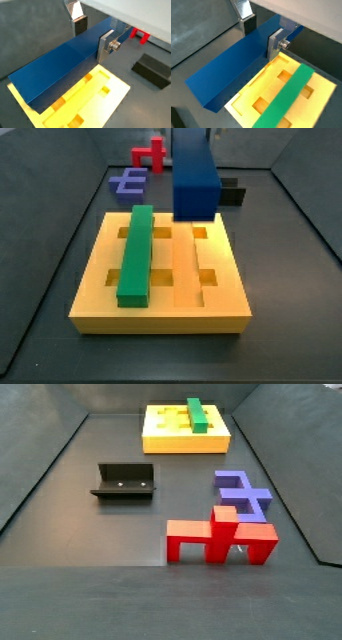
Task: Pick up the blue object. Move up. Move to above the board. Insert the blue object.
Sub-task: Insert the blue object.
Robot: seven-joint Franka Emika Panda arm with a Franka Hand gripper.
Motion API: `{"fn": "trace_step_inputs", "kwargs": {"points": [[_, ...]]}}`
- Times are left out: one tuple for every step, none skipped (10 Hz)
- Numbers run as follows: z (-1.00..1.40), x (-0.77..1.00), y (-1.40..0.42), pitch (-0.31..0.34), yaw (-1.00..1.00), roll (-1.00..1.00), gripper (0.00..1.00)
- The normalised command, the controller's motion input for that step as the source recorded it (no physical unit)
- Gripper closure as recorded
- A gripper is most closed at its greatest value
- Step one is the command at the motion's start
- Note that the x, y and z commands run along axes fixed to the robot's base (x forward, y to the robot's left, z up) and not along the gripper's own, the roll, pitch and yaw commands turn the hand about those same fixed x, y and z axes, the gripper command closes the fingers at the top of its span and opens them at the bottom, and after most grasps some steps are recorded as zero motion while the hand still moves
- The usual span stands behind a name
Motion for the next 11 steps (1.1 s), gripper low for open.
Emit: {"fn": "trace_step_inputs", "kwargs": {"points": [[-0.8,0.41,-0.21,-0.016,0.03,0.18,1.0],[-0.97,0.31,-0.07,-0.061,0.05,0.11,1.0],[-1.0,0.18,0.0,-0.107,0.0,0.0,1.0],[-0.71,0.0,0.04,-0.216,0.0,-0.11,1.0],[-0.46,-0.09,0.14,-0.283,0.0,-0.22,1.0],[-0.42,-0.14,0.15,-0.314,0.03,-0.22,1.0],[-0.36,-0.14,0.0,-0.283,0.02,-0.06,1.0],[-0.25,-0.03,0.0,-0.097,0.0,0.0,1.0],[0.0,0.0,0.0,-0.004,0.0,0.0,1.0],[0.0,0.0,-0.08,-0.009,0.0,0.01,1.0],[-0.01,0.0,-0.08,-0.009,0.0,0.0,1.0]]}}
